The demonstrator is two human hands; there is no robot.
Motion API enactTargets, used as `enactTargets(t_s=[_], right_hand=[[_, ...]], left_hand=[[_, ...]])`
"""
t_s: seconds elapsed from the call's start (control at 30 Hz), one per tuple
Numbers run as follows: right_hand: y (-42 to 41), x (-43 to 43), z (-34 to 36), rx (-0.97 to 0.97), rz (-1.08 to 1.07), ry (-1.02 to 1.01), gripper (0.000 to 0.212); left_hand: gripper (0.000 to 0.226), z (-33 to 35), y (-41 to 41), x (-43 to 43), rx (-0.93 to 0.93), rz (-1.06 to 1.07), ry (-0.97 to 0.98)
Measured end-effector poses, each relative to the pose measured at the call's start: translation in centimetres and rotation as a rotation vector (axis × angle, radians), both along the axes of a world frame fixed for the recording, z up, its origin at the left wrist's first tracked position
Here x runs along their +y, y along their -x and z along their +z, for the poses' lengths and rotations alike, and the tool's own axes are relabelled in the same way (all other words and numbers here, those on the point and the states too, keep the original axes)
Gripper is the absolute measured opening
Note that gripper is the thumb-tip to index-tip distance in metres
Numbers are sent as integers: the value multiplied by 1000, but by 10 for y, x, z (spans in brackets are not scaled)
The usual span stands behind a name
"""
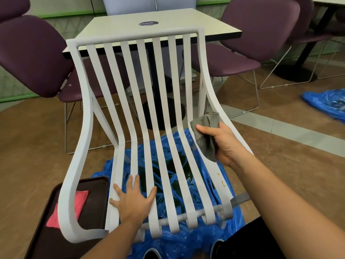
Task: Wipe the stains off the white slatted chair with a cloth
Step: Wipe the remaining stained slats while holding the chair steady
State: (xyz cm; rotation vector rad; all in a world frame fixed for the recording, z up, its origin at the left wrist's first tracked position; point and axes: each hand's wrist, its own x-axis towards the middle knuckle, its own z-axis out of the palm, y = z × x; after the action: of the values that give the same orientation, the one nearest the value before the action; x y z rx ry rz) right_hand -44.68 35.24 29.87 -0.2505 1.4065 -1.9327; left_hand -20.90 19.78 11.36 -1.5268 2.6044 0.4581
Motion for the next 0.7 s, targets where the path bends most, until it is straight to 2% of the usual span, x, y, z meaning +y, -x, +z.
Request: enactTargets(t_s=[0.17,0.27,0.43,0.5,0.6,0.7], right_hand=[[21,14,12,-49,-91,21,31],[37,26,23,-142,-120,113,37],[74,50,27,-80,-299,181,50],[92,59,17,-50,-418,126,51],[110,69,-7,20,-530,-44,40],[115,69,-45,42,-437,-369,47]], left_hand=[[95,-1,0,-1,-18,9,-3],[95,-1,1,-1,-17,14,-2],[96,-1,3,0,-49,20,8],[95,-1,3,-1,-53,21,8],[95,-1,4,-1,-65,17,9],[95,-1,3,-1,-64,17,9]])
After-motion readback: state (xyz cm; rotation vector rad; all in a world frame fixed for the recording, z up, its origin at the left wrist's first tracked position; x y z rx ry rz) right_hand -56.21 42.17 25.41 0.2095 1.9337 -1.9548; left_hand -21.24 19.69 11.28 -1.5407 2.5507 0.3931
